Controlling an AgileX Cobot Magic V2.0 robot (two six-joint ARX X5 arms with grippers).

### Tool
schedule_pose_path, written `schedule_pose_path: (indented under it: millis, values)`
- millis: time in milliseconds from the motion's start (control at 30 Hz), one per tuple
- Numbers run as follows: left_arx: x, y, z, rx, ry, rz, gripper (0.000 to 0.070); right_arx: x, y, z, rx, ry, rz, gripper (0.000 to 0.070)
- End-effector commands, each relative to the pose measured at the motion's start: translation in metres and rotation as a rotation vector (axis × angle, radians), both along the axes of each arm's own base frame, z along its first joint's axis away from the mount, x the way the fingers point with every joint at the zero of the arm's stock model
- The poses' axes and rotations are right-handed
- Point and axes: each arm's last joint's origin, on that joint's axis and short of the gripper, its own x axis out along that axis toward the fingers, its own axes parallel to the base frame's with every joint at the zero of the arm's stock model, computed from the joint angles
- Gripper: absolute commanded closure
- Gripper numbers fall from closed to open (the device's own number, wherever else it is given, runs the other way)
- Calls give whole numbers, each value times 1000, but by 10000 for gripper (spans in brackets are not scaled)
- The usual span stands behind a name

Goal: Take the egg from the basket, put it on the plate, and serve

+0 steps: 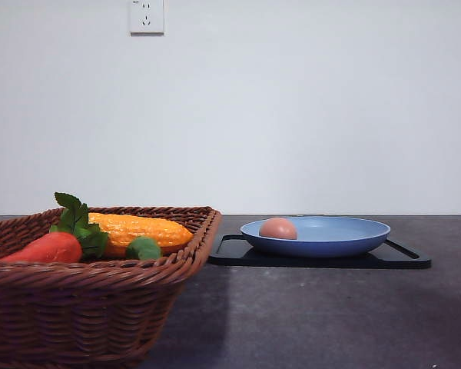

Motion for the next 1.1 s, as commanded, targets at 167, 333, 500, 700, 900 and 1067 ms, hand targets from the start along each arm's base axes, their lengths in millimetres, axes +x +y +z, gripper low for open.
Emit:
schedule_pose_path:
  millis: [167, 333, 500, 700, 900, 1067]
  values:
    - [1, 0, -10, 0, 30, -2, 700, 0, 0, -3, 16, 14, -2, 700]
    - [1, 0, -10, 0, 30, -2, 700, 0, 0, -3, 16, 14, -2, 700]
    - [1, 0, -10, 0, 30, -2, 700, 0, 0, -3, 16, 14, -2, 700]
    - [1, 0, -10, 0, 30, -2, 700, 0, 0, -3, 16, 14, -3, 700]
    - [1, 0, -10, 0, 30, -2, 700, 0, 0, -3, 16, 14, -2, 700]
    - [1, 0, -10, 0, 30, -2, 700, 0, 0, -3, 16, 14, -2, 700]
